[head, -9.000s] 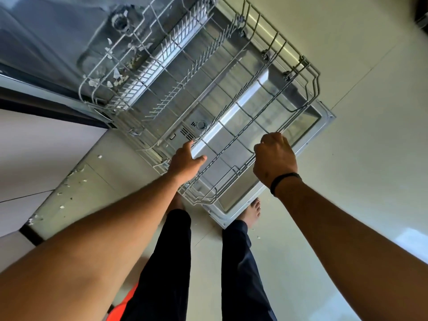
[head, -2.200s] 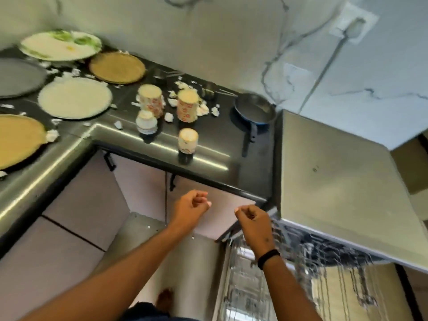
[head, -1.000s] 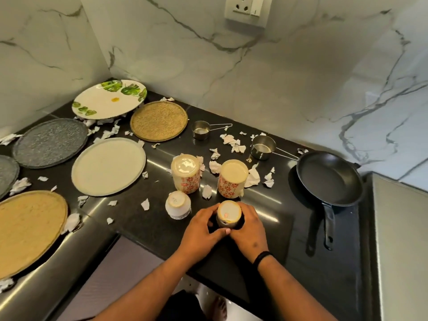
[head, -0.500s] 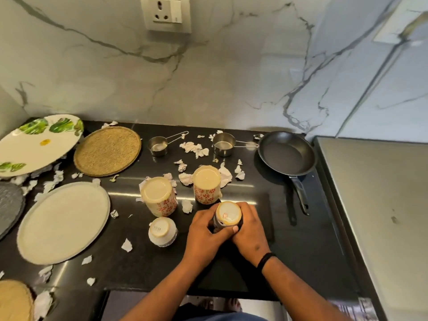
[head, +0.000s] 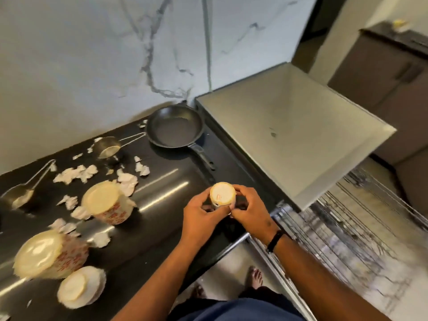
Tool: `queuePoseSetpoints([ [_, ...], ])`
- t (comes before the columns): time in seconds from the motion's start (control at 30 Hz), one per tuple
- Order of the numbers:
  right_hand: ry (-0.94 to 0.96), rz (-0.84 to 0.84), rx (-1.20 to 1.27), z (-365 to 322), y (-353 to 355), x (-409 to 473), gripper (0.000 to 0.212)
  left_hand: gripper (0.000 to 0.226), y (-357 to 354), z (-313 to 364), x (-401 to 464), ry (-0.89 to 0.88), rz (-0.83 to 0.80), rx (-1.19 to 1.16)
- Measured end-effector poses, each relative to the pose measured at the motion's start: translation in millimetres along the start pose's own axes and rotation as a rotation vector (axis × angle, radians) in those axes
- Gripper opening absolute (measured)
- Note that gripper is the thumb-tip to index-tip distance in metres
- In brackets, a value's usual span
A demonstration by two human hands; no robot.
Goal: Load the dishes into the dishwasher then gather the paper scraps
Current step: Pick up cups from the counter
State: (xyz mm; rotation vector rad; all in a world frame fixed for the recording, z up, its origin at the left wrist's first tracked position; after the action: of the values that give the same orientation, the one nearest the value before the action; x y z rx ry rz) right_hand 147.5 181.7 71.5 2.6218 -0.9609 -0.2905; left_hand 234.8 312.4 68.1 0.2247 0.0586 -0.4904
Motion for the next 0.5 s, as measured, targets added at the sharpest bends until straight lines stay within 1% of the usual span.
queuePoseSetpoints([
  [0.1, -0.172, 0.166, 0.257, 23.4, 47.3, -3.7, 0.044, 0.049, -50.2, 21.2, 1.1, -0.038, -0.117, 0.026],
  [0.17, -0.229, 0.286, 0.363, 38.2, 79.3, -6.9, 0.036, 0.048, -84.1, 33.6, -2.7, -0.052, -0.188, 0.035],
  [0.23, -0.262, 0.41, 0.391, 52.7, 115.3, -10.6, 0.029, 0.046, -123.5, 44.9, -7.3, -0.053, -0.257, 0.029],
  [0.3, -0.274, 0.483, 0.363, 65.1, 148.0, -13.3, 0.014, 0.047, -160.9, 53.3, -11.9, -0.07, -0.312, 0.049],
  [0.33, -0.276, 0.515, 0.348, 74.1, 167.1, -13.8, 0.012, 0.048, -182.3, 58.7, -15.1, -0.086, -0.345, 0.066],
  [0.37, -0.273, 0.543, 0.335, 81.2, 187.1, -14.9, 0.017, 0.048, -203.2, 64.4, -18.5, -0.097, -0.371, 0.082],
  [0.47, -0.289, 0.611, 0.362, 104.8, 242.2, -18.8, 0.043, 0.046, -263.2, 76.7, -25.3, -0.14, -0.399, 0.124],
  [0.5, -0.304, 0.635, 0.378, 115.7, 259.9, -20.5, 0.047, 0.046, -284.6, 79.4, -28.0, -0.171, -0.417, 0.156],
])
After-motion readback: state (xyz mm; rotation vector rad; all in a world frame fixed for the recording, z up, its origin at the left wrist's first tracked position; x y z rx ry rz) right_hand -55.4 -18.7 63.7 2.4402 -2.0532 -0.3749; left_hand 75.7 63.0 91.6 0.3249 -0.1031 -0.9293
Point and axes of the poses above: each hand's wrist, its own x-axis towards the middle knuckle, its own y-axis out of the back of the hand, z = x × y, the point moved 4 cm from there along x, towards the middle knuckle, and after that the axes turned 8 degrees about z, right-handed, at the moved point
